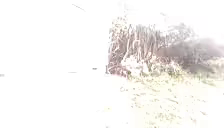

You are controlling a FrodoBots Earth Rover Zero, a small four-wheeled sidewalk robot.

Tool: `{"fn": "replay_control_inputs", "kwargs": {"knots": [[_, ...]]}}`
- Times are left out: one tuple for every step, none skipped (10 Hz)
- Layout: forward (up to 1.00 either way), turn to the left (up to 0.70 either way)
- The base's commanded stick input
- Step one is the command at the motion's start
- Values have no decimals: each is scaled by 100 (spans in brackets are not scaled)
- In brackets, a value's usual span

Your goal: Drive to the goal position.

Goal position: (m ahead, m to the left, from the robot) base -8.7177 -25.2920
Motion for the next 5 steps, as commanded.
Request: {"fn": "replay_control_inputs", "kwargs": {"knots": [[4,0],[4,0],[4,0],[4,0],[4,0]]}}
